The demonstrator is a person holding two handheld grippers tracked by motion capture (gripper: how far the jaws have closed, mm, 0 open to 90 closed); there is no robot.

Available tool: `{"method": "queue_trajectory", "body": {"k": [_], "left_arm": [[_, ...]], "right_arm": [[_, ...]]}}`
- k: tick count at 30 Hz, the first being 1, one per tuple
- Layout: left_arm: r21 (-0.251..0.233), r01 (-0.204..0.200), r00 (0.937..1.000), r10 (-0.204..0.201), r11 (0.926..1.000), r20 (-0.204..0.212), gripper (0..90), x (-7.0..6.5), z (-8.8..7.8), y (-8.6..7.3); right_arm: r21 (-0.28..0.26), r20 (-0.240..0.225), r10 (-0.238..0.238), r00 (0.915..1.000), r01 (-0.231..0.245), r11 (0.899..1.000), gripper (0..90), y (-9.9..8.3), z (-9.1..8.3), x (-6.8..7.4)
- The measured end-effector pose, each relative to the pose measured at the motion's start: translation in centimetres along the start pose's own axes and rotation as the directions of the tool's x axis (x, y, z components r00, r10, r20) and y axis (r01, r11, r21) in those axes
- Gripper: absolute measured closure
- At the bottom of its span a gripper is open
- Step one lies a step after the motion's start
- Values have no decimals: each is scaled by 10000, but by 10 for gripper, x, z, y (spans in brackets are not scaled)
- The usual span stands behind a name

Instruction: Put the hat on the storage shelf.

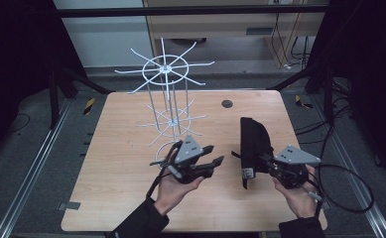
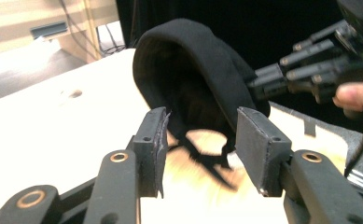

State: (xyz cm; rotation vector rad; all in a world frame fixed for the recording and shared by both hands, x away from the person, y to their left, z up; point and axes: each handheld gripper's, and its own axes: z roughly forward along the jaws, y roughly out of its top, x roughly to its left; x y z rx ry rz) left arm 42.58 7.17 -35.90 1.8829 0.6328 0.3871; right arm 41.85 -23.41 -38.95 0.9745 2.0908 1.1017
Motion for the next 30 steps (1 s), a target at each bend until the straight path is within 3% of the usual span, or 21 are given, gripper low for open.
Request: {"method": "queue_trajectory", "body": {"k": [4,9,10,12,15,17,22,23,24,27,30], "left_arm": [[39,327,9986,-325,9995,-412,526,11,-27,-23],[510,338,9961,-294,9981,-836,516,23,-57,-52],[510,338,9961,-294,9981,-836,516,23,-57,-52],[637,561,9916,-482,9964,-1197,514,32,-77,-68],[604,837,9865,-742,9947,-1460,509,40,-89,-79],[532,1313,9726,-1183,9899,-2001,507,56,-104,-93],[445,2057,9404,-1848,9776,-2856,501,86,-114,-114],[445,2057,9404,-1848,9776,-2856,498,86,-114,-114],[432,2236,9267,-1987,9737,-3190,494,96,-114,-121],[491,2383,9070,-2041,9700,-3682,480,108,-113,-132],[577,2595,8928,-2167,9640,-3949,462,118,-116,-141]], "right_arm": [[374,-241,-262,9994,271,9989,877,3,14,11],[785,-477,-452,9978,489,9957,877,3,32,22],[844,-538,-554,9970,598,9946,877,4,34,24],[971,-587,-682,9959,736,9926,877,5,39,27],[1064,-680,-699,9952,769,9913,877,7,42,28],[1156,-845,-808,9931,903,9892,875,9,49,33],[1380,-1118,-1233,9861,1383,9807,873,12,67,48],[1405,-1173,-1301,9845,1461,9792,873,13,70,51],[1486,-1207,-1389,9829,1563,9765,873,14,74,54],[1682,-1201,-1702,9781,1890,9675,873,16,81,61],[2021,-1068,-2126,9713,2306,9518,873,17,87,68]]}}
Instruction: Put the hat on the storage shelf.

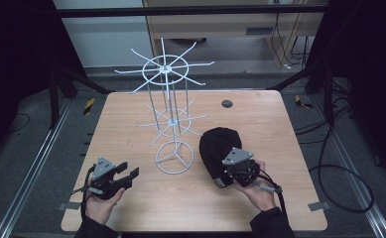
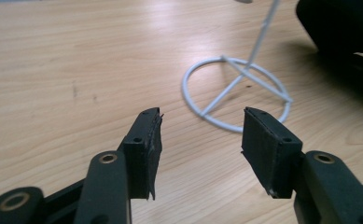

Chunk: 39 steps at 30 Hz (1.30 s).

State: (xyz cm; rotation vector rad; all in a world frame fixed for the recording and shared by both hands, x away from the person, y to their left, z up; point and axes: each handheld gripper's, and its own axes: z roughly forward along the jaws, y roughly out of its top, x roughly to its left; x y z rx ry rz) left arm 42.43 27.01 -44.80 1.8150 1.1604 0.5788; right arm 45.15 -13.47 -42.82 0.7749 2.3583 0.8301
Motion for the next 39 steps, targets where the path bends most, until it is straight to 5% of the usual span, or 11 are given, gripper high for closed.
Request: {"method": "queue_trajectory", "body": {"k": [6,16,21,28,33,39], "left_arm": [[-17,239,9988,-240,9997,-416,430,15,1,-4],[124,559,9949,-547,9984,-842,407,34,3,-10],[121,756,9932,-742,9971,-897,404,40,3,-11],[167,679,9924,-658,9976,-1040,405,45,4,-11],[262,709,9919,-677,9971,-1070,405,48,6,-11],[301,705,9917,-668,9971,-1101,404,49,7,-12]], "right_arm": [[608,66,-536,9985,532,9967,868,1,12,7],[-169,-793,364,9962,-379,9991,784,-4,17,6],[-1464,-1254,1376,9825,-1555,9769,719,-4,-6,-8],[-2085,-735,2777,9579,-2870,9350,614,-13,-29,-38],[-1822,-317,3222,9461,-3224,9289,546,-21,-20,-50],[-1726,-576,3363,9400,-3412,9240,486,-19,-5,-49]]}}
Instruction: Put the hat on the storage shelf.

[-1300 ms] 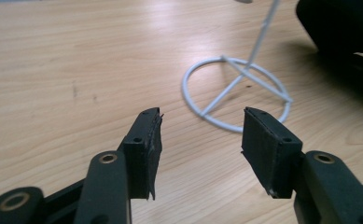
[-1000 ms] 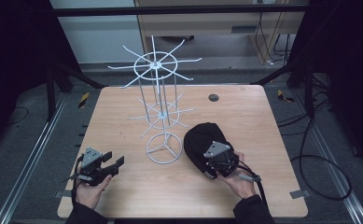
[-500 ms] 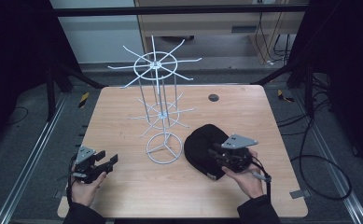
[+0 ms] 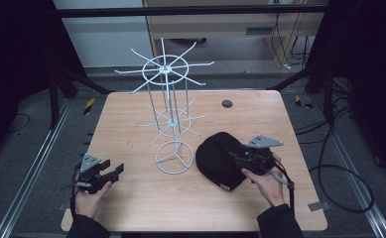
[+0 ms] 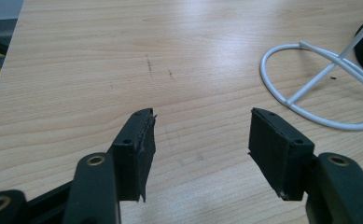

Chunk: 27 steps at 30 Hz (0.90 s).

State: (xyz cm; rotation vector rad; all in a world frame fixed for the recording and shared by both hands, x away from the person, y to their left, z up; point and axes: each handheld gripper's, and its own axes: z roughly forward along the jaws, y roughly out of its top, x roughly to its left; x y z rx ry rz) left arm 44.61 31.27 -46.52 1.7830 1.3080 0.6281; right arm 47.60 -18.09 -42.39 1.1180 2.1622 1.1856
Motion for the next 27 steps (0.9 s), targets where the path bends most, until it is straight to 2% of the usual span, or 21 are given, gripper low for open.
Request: {"method": "queue_trajectory", "body": {"k": [4,7,11,14,16,19,22,27], "left_arm": [[47,9,10000,-9,10000,18,404,1,1,0],[53,5,10000,-5,10000,32,404,1,1,0],[107,-3,10000,3,9999,36,404,1,2,0],[73,-6,10000,6,10000,32,404,1,1,0],[88,-7,10000,7,10000,31,404,1,1,0],[130,-25,10000,24,9999,43,404,1,2,0],[133,-38,10000,37,9999,48,404,1,2,0],[137,-50,10000,49,9999,57,404,1,2,0]], "right_arm": [[366,-22,-137,9999,138,9992,448,5,16,10],[778,142,-140,9998,129,9969,463,4,27,12],[1235,268,-186,9995,152,9922,533,2,37,14],[1631,370,-114,9992,52,9866,640,2,43,16],[1874,586,-273,9979,159,9822,706,3,45,18],[2018,808,-271,9964,103,9794,809,5,46,20],[1981,1024,-115,9947,-91,9801,840,5,44,20],[1630,1012,125,9948,-290,9862,855,7,35,15]]}}
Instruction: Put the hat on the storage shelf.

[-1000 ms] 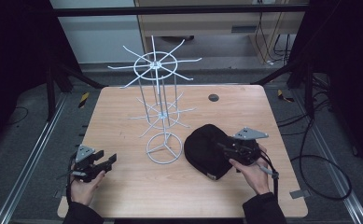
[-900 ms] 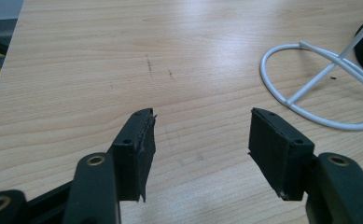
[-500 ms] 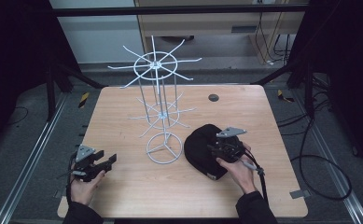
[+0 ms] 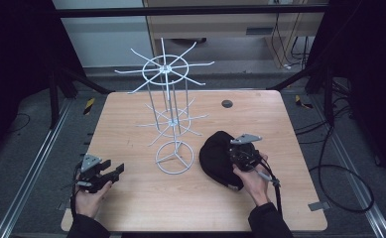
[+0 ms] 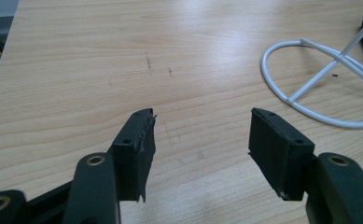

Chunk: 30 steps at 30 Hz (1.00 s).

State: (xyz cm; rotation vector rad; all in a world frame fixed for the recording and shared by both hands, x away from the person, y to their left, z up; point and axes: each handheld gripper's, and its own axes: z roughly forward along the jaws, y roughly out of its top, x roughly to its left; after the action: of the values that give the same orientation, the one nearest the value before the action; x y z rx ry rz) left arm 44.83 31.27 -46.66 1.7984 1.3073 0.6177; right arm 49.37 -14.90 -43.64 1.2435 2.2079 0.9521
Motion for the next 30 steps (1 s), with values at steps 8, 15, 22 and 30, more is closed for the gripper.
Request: {"method": "queue_trajectory", "body": {"k": [8,15,22,30], "left_arm": [[-14,1,10000,-1,10000,8,404,0,0,0],[-21,43,10000,-43,10000,-75,402,0,0,-1],[22,42,9999,-42,10000,-152,380,2,2,-3],[6,47,9999,-47,10000,-137,373,2,3,-4]], "right_arm": [[-1173,-397,81,9992,-127,9930,856,0,-28,-10],[-2570,-484,99,9988,-220,9661,856,-2,-61,-26],[-3515,-430,383,9983,-510,9348,855,-8,-82,-45],[-4493,-408,382,9984,-525,8919,857,-10,-100,-51]]}}
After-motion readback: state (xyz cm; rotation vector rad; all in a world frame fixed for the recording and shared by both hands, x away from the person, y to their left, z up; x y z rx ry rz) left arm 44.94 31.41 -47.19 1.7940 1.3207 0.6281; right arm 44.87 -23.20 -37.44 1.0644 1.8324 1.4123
